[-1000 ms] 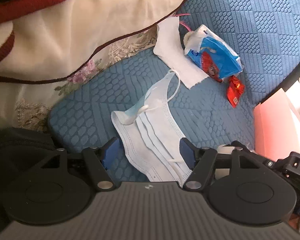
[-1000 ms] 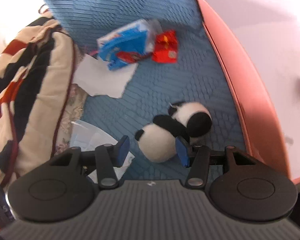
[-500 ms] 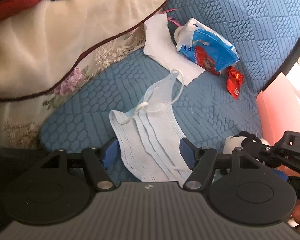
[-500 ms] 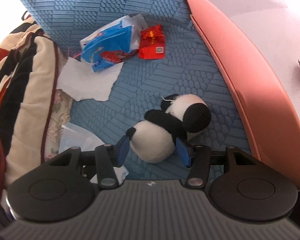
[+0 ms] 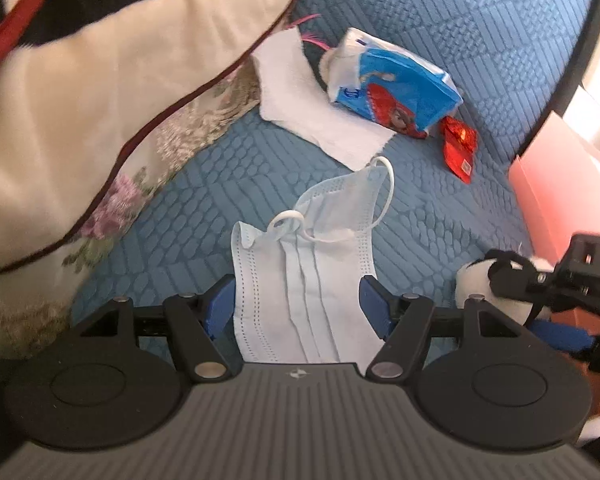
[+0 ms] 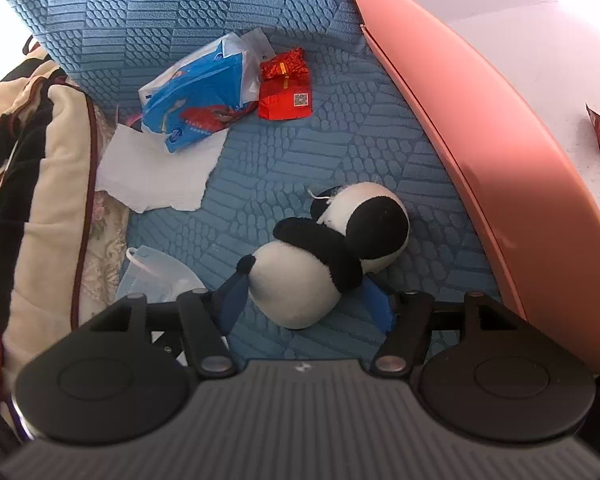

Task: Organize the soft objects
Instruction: 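Raise the panda plush with the right gripper while the left gripper lifts the white masks, then carry the panda plush and the masks over the pink box with both grippers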

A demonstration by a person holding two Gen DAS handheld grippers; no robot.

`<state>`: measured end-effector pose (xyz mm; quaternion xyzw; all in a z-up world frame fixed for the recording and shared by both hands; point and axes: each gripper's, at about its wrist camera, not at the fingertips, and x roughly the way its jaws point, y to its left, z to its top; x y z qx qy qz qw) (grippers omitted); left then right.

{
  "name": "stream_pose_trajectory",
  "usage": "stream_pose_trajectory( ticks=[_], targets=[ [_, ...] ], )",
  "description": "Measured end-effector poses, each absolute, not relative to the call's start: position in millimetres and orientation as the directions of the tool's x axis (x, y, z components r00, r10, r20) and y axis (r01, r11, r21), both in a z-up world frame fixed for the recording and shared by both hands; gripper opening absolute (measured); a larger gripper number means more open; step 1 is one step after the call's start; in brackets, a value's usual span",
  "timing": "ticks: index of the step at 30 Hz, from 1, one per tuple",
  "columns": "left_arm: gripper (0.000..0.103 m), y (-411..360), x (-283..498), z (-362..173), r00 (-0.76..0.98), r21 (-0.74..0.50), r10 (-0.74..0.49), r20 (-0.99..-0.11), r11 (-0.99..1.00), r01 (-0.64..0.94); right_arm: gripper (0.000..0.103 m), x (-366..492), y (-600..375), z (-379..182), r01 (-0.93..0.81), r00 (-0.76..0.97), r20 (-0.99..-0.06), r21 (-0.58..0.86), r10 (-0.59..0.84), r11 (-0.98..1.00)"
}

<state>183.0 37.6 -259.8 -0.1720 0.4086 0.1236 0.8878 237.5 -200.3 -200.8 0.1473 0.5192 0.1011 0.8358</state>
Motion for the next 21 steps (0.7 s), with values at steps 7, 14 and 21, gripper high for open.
stream_pose_trajectory(
  ticks=[7,14,21],
  targets=[
    [0.071,20,185,-265,0.635,-0.089,0.145,-0.759,0.942,-0.323,0.077,241,-198,-204,0.0,0.444,-0.843,0.339,0.303,0.941],
    [0.055,6,183,-270,0.663,-0.018,0.172,-0.729,0.963,-0.27,0.078,249,-195,-207,0.012,0.45,-0.841,0.341,0.3,0.94],
    [0.025,-2,184,-269,0.684,-0.022,0.148,-0.715,0.972,-0.234,0.078,256,-189,-213,-0.004,0.441,-0.836,0.361,0.326,0.932]
  ],
)
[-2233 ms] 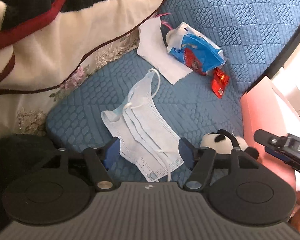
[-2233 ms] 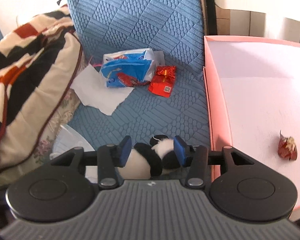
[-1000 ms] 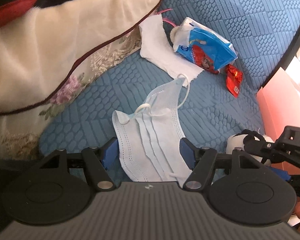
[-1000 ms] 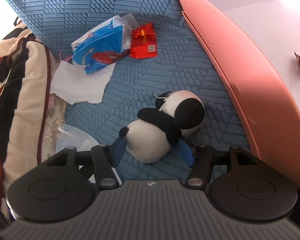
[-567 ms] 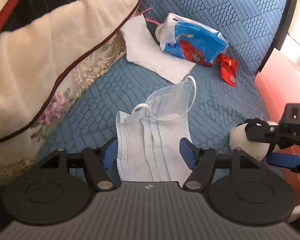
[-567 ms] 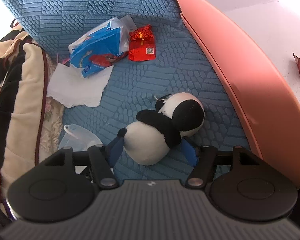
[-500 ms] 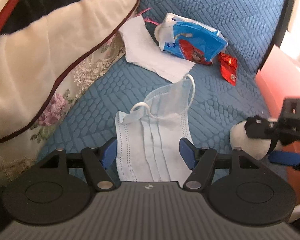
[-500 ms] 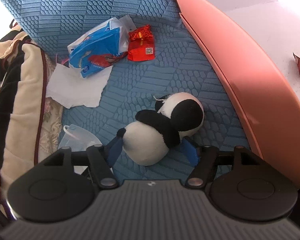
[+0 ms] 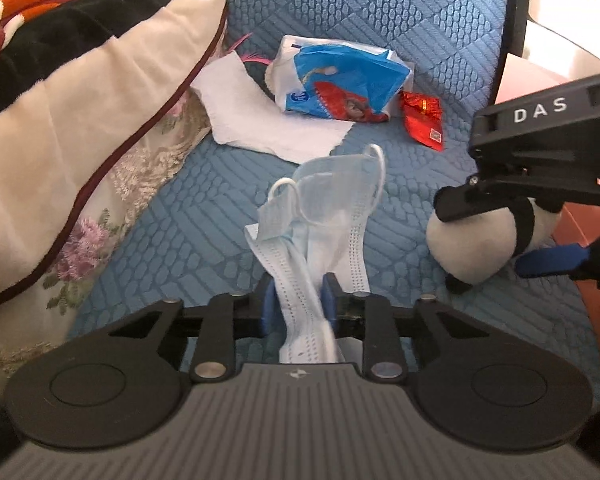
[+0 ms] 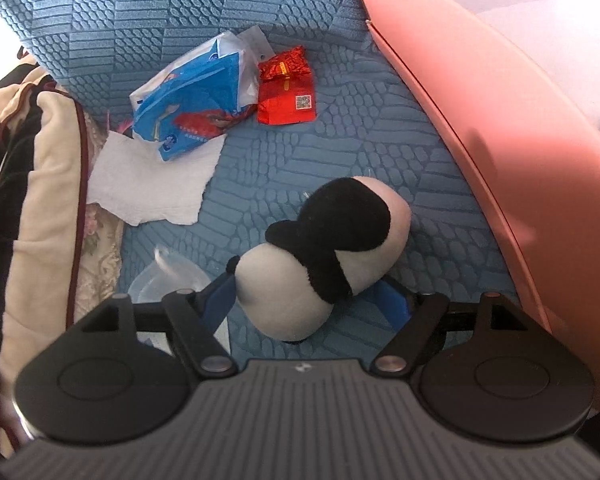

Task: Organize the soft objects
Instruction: 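Carry the panda plush and the masks over the pink box with both grippers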

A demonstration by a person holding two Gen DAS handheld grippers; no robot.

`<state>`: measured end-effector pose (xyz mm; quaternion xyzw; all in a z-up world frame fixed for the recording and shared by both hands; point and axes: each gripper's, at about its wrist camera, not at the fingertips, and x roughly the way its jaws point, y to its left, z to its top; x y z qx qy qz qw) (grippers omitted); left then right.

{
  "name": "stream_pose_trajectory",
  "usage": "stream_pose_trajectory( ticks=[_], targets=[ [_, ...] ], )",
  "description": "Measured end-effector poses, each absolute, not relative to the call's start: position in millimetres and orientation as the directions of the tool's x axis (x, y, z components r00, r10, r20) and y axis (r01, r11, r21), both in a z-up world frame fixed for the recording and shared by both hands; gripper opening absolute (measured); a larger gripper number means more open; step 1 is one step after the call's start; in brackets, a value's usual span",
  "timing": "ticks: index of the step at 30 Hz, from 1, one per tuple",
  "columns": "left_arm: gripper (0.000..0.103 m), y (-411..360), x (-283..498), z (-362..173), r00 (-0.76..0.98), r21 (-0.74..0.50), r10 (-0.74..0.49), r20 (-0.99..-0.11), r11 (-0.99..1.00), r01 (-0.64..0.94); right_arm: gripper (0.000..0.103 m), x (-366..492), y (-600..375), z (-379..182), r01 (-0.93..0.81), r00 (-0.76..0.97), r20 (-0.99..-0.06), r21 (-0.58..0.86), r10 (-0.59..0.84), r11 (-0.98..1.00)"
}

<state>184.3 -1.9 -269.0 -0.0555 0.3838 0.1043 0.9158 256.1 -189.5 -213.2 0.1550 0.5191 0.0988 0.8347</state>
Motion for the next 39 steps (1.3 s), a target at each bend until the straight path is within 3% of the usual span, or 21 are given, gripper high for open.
stream_pose_trajectory(
  ticks=[6,8,13,24,39],
  targets=[
    [0.015,4,184,-267,0.681,-0.056,0.132,-0.72,0.967,-0.247,0.072,258,-186,-211,-0.047,0.447,-0.829,0.352,0.334,0.935],
    [0.014,8,184,-267,0.678,-0.077,0.124,-0.724,0.963,-0.259,0.063,258,-185,-210,-0.067,0.446,-0.825,0.356,0.347,0.932],
    [0.009,23,183,-262,0.672,-0.152,0.097,-0.734,0.941,-0.303,0.055,254,-175,-205,-0.151,0.444,-0.826,0.312,0.347,0.938],
    [0.007,34,168,-242,0.68,-0.244,0.06,-0.731,0.907,-0.342,0.054,229,-168,-189,-0.33,0.489,-0.807,0.179,0.33,0.927],
    [0.007,29,163,-179,0.701,-0.327,-0.005,-0.713,0.887,-0.326,0.054,215,-194,-138,-0.469,0.486,-0.789,0.128,0.376,0.874]
  ],
)
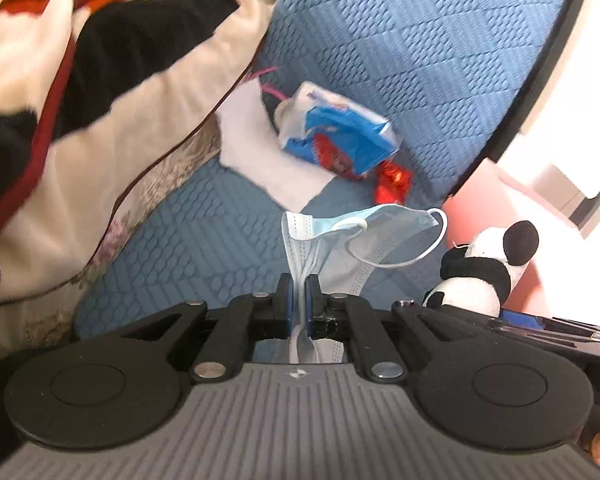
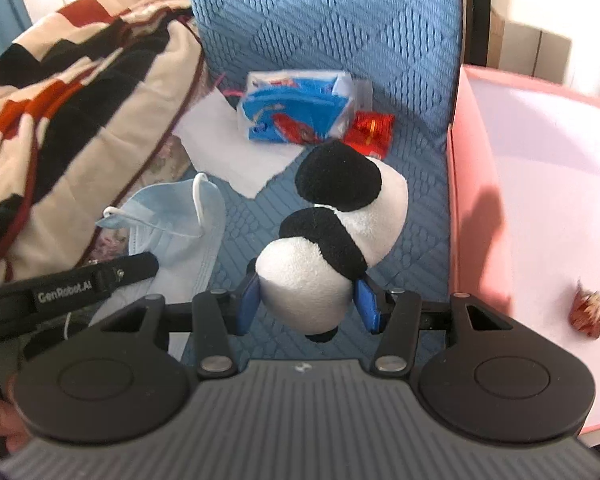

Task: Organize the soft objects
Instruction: 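Carry the panda plush and the masks over the pink box with both grippers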

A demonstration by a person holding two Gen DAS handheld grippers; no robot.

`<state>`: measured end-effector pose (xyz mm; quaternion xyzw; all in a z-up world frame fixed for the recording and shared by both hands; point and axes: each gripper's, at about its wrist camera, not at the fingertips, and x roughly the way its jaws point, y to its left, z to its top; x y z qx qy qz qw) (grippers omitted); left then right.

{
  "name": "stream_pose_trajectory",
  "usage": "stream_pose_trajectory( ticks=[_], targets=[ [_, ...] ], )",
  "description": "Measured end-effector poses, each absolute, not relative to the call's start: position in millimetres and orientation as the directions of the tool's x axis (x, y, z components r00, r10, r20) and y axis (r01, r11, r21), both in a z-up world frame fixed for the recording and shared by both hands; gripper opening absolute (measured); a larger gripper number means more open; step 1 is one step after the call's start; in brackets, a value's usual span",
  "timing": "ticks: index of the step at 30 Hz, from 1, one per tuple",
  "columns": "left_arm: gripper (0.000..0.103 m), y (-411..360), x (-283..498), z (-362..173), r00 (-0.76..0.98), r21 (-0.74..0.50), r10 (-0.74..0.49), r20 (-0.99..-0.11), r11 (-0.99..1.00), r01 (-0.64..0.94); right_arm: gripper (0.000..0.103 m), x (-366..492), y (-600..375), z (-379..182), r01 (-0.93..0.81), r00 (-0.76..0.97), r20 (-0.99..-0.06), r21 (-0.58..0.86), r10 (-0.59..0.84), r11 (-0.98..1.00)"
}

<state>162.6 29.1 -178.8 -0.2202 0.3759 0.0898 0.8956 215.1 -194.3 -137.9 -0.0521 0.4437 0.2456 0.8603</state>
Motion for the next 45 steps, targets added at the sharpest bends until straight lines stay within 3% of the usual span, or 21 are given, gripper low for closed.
stream_pose_trajectory(
  ticks=[24,35,45],
  targets=[
    [0.007,-43,190,-28,0.782,-0.391,-0.064,-0.619,0.89,-0.236,0.054,233,-268,-7,-0.511,0.604,-0.67,0.091,0.432,0.855],
    [0.007,-106,223,-16,0.784,-0.403,-0.15,-0.602,0.905,-0.137,0.054,241,-316,20,-0.476,0.669,-0.637,0.029,0.384,0.879],
    [0.008,-160,245,-34,0.75,-0.382,-0.199,-0.631,0.921,-0.077,0.054,252,-365,-4,-0.41,0.674,-0.668,0.015,0.314,0.912]
  ],
)
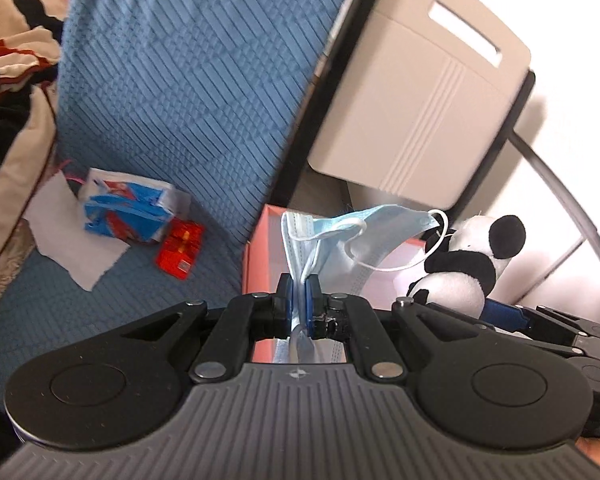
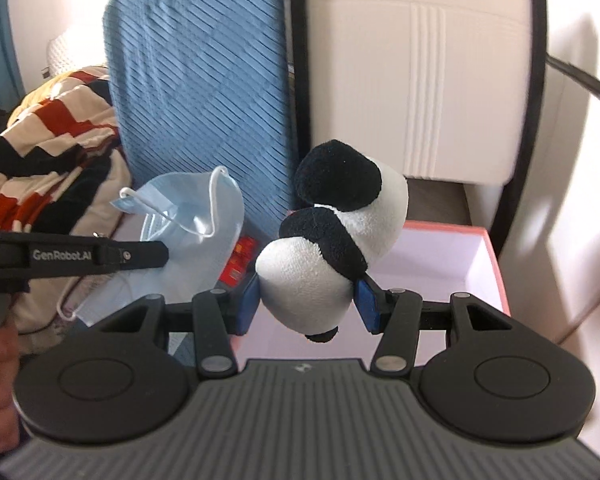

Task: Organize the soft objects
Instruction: 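Carry the panda plush and the masks over the pink box with both grippers, then open the right gripper to drop the panda while the left gripper releases the masks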

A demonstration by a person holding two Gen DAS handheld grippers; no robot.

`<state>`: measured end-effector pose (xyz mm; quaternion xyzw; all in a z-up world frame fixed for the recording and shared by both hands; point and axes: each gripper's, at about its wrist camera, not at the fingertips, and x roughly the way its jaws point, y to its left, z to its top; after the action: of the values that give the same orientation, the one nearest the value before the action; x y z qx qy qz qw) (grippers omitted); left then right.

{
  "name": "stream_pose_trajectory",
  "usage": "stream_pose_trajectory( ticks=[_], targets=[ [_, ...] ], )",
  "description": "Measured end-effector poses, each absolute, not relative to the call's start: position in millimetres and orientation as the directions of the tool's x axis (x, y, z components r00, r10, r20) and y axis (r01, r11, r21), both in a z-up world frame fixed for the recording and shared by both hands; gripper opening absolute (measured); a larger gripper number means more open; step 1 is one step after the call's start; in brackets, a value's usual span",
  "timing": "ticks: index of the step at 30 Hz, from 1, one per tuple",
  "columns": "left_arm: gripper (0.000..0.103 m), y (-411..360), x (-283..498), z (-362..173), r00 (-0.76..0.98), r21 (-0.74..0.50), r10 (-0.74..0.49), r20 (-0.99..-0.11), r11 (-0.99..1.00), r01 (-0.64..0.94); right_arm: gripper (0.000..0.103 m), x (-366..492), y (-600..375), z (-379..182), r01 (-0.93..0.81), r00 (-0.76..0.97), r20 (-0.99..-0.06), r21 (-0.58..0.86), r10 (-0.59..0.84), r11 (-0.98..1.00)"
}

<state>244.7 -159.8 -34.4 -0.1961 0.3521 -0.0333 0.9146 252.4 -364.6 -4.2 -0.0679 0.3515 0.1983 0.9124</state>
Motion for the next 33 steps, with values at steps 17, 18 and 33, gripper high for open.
stream_pose_trajectory(
  ticks=[17,18,33],
  targets=[
    [0.008,-223,285,-107,0.626,-0.34,-0.244,-0.74,0.94,-0.036,0.054,273,-425,-88,-0.319,0.584,-0.789,-0.006,0.192,0.948],
    [0.008,-225,287,-112,0.617,-0.34,-0.247,-0.747,0.94,-0.036,0.054,274,-428,-94,-0.313,0.575,-0.796,-0.002,0.188,0.95],
    [0.048,-231,289,-124,0.573,-0.364,-0.279,-0.771,0.931,-0.035,0.052,277,-441,-108,-0.273,0.573,-0.807,-0.024,0.143,0.962]
  ],
)
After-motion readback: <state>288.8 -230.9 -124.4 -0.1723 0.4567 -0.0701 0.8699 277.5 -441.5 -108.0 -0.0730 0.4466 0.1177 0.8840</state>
